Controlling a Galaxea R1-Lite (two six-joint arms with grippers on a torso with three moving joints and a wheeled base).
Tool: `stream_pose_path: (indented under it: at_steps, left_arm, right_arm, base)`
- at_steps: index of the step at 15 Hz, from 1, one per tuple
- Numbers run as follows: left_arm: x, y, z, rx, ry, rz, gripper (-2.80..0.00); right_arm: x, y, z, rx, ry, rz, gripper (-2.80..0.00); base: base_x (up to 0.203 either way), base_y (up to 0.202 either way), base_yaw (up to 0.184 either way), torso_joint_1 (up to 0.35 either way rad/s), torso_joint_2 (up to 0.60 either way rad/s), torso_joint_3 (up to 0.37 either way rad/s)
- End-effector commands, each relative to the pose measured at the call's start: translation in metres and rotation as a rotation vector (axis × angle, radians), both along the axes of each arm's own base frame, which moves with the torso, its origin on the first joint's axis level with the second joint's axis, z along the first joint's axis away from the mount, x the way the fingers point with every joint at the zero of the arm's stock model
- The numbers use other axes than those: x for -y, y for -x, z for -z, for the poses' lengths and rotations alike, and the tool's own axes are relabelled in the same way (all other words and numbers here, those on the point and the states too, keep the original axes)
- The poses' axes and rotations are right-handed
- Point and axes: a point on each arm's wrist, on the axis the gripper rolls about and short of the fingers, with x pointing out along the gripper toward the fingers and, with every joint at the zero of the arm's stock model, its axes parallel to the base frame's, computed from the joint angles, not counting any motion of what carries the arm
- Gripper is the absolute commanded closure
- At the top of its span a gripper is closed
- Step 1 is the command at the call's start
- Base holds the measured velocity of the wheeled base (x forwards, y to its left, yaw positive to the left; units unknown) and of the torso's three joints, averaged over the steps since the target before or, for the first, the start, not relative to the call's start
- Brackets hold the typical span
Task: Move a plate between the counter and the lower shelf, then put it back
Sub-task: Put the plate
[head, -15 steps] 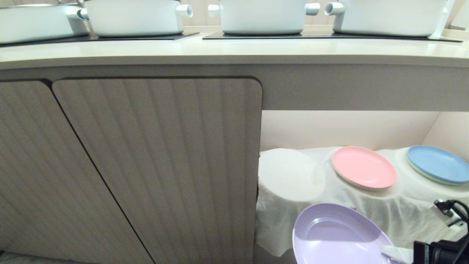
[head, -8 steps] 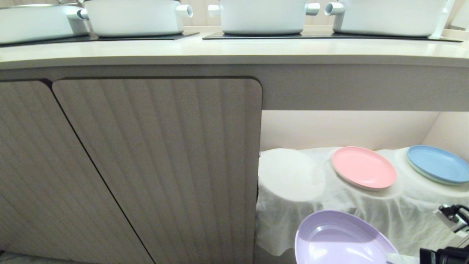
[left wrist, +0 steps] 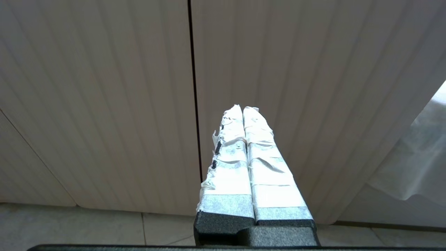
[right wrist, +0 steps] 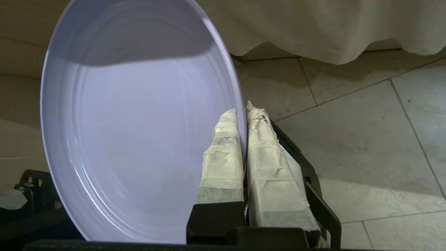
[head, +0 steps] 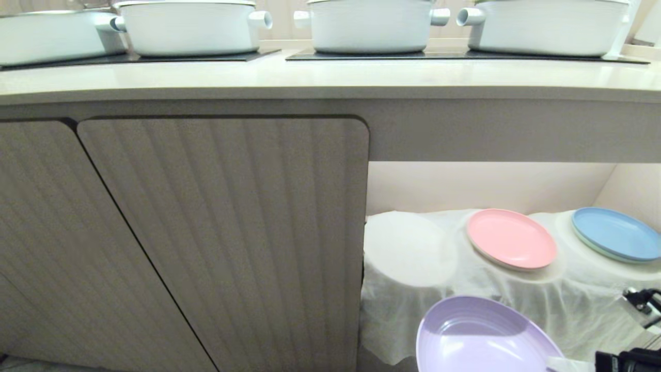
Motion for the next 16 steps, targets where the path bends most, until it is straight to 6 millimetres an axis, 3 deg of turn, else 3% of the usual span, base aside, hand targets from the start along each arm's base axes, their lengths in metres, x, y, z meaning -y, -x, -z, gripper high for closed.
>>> stream_pose_path:
  at_steps: [1, 16]
  left_arm:
    - [0.0000, -0.0001, 0.0000, -0.001, 0.001, -0.002, 0.00]
    - [0.0000, -0.0001, 0.0000, -0.001, 0.001, -0.002, 0.00]
  right_arm:
    - [0.0000, 0.0006, 0.0007, -0.003, -0.002, -0.001, 0.00]
    - [-0.0004, -0.0011, -0.0025, 0.028, 0.021, -0.030, 0.00]
  base:
    - [0.000, 0.000, 0.000, 0.039, -0.29, -0.266]
    - [0.000, 0.000, 0.000, 0.175, -0.46, -0.287]
